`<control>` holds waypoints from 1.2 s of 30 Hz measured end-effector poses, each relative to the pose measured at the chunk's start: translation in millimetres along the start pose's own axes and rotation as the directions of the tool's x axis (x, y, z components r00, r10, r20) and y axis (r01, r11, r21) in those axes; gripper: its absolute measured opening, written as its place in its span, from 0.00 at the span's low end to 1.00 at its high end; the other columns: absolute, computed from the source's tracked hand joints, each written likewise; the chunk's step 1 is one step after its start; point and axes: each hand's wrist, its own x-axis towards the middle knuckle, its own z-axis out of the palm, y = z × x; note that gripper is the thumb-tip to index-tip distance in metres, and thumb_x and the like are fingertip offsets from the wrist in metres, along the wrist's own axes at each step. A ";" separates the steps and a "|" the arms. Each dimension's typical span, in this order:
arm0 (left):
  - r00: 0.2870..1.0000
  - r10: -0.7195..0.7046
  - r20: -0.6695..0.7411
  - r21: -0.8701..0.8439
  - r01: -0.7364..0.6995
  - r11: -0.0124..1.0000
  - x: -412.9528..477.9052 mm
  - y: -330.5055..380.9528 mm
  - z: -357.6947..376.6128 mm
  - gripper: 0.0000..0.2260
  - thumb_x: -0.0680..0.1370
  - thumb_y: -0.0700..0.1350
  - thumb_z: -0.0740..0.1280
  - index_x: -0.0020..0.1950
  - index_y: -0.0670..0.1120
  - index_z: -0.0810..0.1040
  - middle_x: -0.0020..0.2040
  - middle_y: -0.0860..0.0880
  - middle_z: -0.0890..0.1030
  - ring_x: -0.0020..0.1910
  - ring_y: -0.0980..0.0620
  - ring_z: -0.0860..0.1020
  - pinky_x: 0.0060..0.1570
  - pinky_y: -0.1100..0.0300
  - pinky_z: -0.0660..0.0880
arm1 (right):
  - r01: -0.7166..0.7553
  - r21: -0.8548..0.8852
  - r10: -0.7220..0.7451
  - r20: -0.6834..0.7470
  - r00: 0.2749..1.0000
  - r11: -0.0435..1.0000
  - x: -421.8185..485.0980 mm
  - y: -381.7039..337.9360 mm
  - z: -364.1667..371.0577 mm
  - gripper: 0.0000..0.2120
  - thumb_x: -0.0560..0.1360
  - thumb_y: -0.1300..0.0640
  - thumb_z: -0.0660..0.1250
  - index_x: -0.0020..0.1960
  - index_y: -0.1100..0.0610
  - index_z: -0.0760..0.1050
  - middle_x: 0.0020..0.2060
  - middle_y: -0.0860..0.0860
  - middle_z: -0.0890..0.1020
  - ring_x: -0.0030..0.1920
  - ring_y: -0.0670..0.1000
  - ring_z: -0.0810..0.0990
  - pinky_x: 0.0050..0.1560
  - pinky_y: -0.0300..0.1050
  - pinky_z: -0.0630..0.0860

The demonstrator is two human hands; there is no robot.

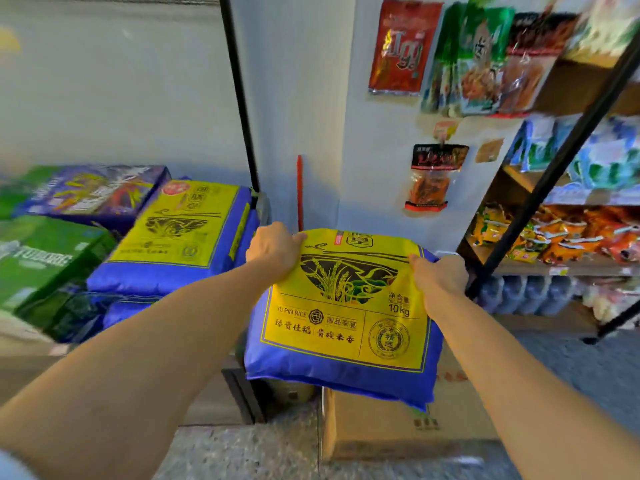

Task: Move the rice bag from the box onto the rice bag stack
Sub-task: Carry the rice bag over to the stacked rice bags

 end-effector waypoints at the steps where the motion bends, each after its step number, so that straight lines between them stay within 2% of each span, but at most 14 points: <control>1: 1.000 -0.005 -0.027 0.003 0.005 1.000 -0.2 -16.9 -17.6 0.21 0.79 0.58 0.64 0.53 0.38 0.78 0.49 0.40 0.79 0.43 0.42 0.75 0.40 0.52 0.72 | 0.016 0.001 -0.016 0.012 1.000 1.000 -16.2 -11.3 10.6 0.12 0.73 0.53 0.71 0.46 0.59 0.71 0.42 0.60 0.76 0.42 0.56 0.74 0.40 0.47 0.68; 5: 0.998 0.000 -0.062 0.009 0.000 1.000 0.1 -62.3 -69.6 0.20 0.79 0.55 0.64 0.52 0.37 0.79 0.54 0.38 0.81 0.48 0.39 0.78 0.41 0.52 0.72 | 0.068 -0.008 -0.067 0.043 0.997 0.998 -56.2 -44.2 42.6 0.11 0.72 0.57 0.72 0.45 0.61 0.71 0.49 0.64 0.80 0.44 0.59 0.76 0.43 0.52 0.73; 8: 0.995 -0.006 -0.103 -0.001 0.006 1.000 8.3 -89.6 -111.6 0.19 0.80 0.54 0.64 0.52 0.37 0.78 0.55 0.37 0.81 0.50 0.38 0.78 0.42 0.52 0.72 | 0.079 -0.003 -0.079 0.078 0.994 0.997 -82.9 -72.1 71.0 0.16 0.73 0.57 0.72 0.54 0.66 0.74 0.55 0.64 0.80 0.50 0.61 0.78 0.44 0.49 0.71; 11: 0.988 -0.022 -0.150 0.009 0.023 1.000 20.2 -115.9 -144.0 0.19 0.81 0.53 0.62 0.58 0.36 0.77 0.58 0.35 0.79 0.56 0.36 0.78 0.45 0.50 0.72 | 0.112 0.011 -0.112 0.113 0.987 0.994 -101.8 -97.8 103.7 0.18 0.73 0.57 0.72 0.57 0.67 0.74 0.58 0.64 0.79 0.57 0.63 0.78 0.51 0.52 0.75; 16: 0.961 -0.101 -0.258 -0.044 0.093 0.995 65.9 -158.9 -178.4 0.20 0.80 0.53 0.62 0.59 0.36 0.76 0.59 0.35 0.79 0.56 0.34 0.77 0.49 0.46 0.75 | 0.190 0.076 -0.200 0.141 0.970 0.979 -114.2 -140.7 168.8 0.15 0.72 0.56 0.71 0.52 0.63 0.73 0.54 0.63 0.79 0.55 0.63 0.79 0.55 0.57 0.77; 22: 0.947 -0.098 -0.305 -0.023 0.095 0.995 144.0 -185.8 -209.1 0.19 0.81 0.52 0.61 0.55 0.35 0.77 0.59 0.34 0.78 0.52 0.35 0.77 0.42 0.51 0.68 | 0.223 0.100 -0.238 0.185 0.953 0.970 -95.2 -185.6 255.6 0.17 0.72 0.54 0.71 0.55 0.65 0.73 0.55 0.62 0.79 0.55 0.63 0.79 0.52 0.53 0.76; 27: 0.947 -0.121 -0.298 0.001 0.127 0.992 215.0 -211.2 -217.6 0.21 0.81 0.54 0.61 0.56 0.35 0.77 0.59 0.33 0.78 0.53 0.35 0.76 0.44 0.50 0.68 | 0.236 0.075 -0.246 0.209 0.946 0.969 -72.2 -215.4 325.5 0.17 0.73 0.55 0.70 0.56 0.65 0.73 0.55 0.62 0.80 0.54 0.63 0.79 0.52 0.53 0.76; 30: 0.944 -0.140 -0.297 0.025 0.154 0.988 255.1 -229.9 -215.3 0.22 0.81 0.54 0.61 0.55 0.33 0.77 0.58 0.32 0.78 0.52 0.34 0.77 0.43 0.50 0.69 | 0.229 0.050 -0.234 0.235 0.943 0.972 -62.7 -225.0 363.9 0.14 0.76 0.56 0.68 0.54 0.64 0.72 0.47 0.59 0.76 0.45 0.57 0.73 0.45 0.49 0.71; 32: 0.946 -0.158 -0.281 0.026 0.173 0.985 276.6 -242.7 -206.2 0.22 0.81 0.54 0.61 0.56 0.34 0.77 0.59 0.32 0.78 0.55 0.33 0.77 0.47 0.47 0.73 | 0.233 0.004 -0.228 0.221 0.948 0.972 -57.1 -220.3 387.7 0.12 0.76 0.55 0.68 0.51 0.64 0.72 0.45 0.58 0.75 0.45 0.58 0.74 0.43 0.48 0.68; 34: 0.952 -0.160 -0.260 0.015 0.170 0.985 300.7 -252.6 -197.3 0.22 0.81 0.55 0.59 0.52 0.35 0.79 0.58 0.33 0.78 0.51 0.35 0.78 0.48 0.46 0.75 | 0.218 -0.008 -0.212 0.202 0.956 0.976 -52.9 -216.6 409.5 0.14 0.75 0.54 0.69 0.50 0.64 0.73 0.47 0.62 0.78 0.50 0.63 0.78 0.43 0.50 0.71; 36: 0.961 -0.139 -0.238 0.027 0.149 0.988 316.6 -264.4 -190.8 0.23 0.82 0.56 0.57 0.45 0.38 0.78 0.52 0.35 0.80 0.44 0.39 0.76 0.43 0.49 0.73 | 0.195 -0.043 -0.184 0.188 0.965 0.980 -49.7 -212.1 430.2 0.17 0.75 0.52 0.69 0.52 0.66 0.73 0.49 0.63 0.79 0.52 0.64 0.79 0.45 0.53 0.73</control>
